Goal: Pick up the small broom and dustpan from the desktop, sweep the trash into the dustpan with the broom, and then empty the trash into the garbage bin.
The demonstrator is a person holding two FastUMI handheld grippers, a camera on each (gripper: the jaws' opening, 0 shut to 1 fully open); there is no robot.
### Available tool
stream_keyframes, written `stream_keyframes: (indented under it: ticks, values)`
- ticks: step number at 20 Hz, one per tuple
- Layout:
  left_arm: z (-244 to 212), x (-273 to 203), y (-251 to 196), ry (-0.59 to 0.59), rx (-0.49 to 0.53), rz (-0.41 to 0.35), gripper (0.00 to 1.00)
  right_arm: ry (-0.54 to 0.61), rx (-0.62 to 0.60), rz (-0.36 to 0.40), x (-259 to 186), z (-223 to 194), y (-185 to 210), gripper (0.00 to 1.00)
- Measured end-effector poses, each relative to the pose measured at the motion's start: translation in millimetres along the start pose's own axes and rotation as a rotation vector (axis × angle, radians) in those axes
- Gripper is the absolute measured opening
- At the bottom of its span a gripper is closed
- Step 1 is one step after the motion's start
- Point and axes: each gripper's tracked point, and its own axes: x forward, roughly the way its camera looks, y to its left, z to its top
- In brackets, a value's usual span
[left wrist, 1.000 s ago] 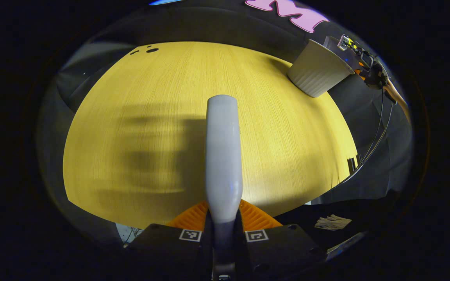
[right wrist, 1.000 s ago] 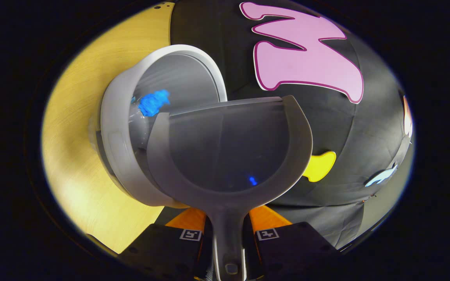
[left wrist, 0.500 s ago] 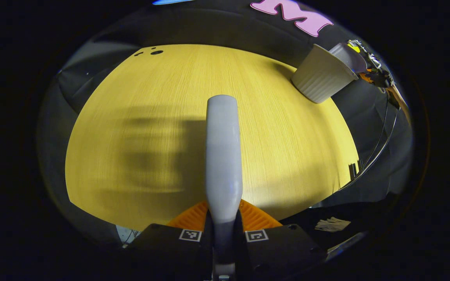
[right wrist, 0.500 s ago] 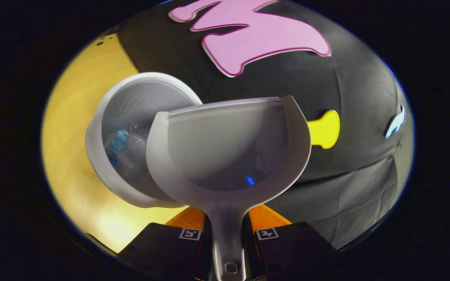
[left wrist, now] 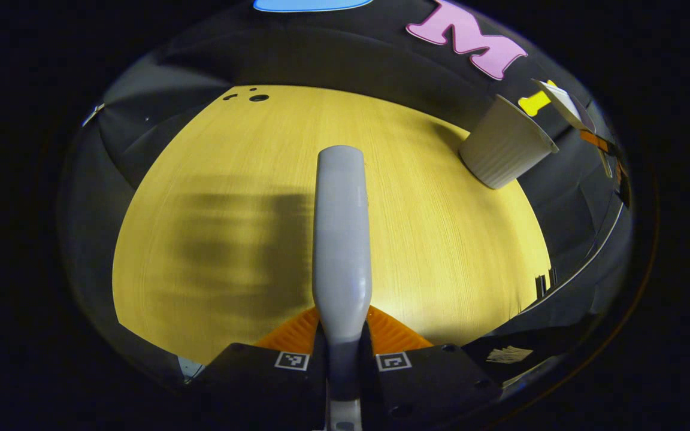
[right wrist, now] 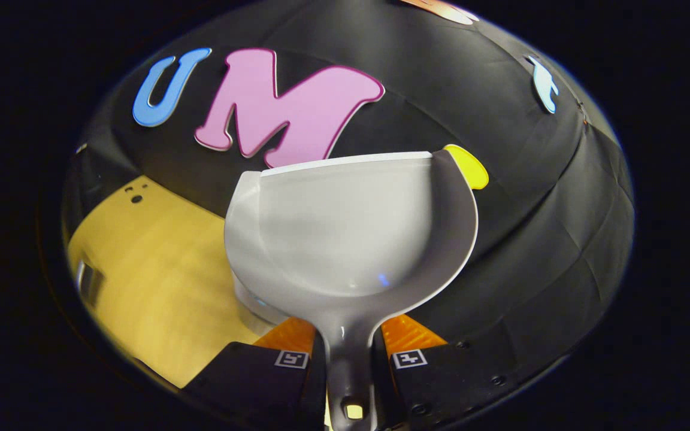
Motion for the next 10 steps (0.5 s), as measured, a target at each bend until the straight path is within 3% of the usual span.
stream_keyframes:
  ticks: [2,3,4,8,9,10]
  values:
    - [0,0,2,-0.004,-0.002,0.008,0.26,-0.015,0.085,0.075,1,3,7,0.42]
    - [0,0,2,-0.007,0.001,0.01,0.26,-0.017,0.123,0.107,2,4,12,0.3]
    - [-1,0,4,-0.009,0.004,0.012,0.27,-0.017,0.148,0.137,2,5,15,0.36]
    - [-8,-1,2,-0.004,0.025,0.005,0.29,0.025,0.208,0.25,6,-6,26,0.36]
    - [-9,-1,2,-0.007,0.032,0.006,0.26,0.046,0.208,0.277,5,-7,26,0.36]
    - [-11,0,1,-0.008,0.038,0.004,0.26,0.063,0.205,0.297,7,-8,26,0.43]
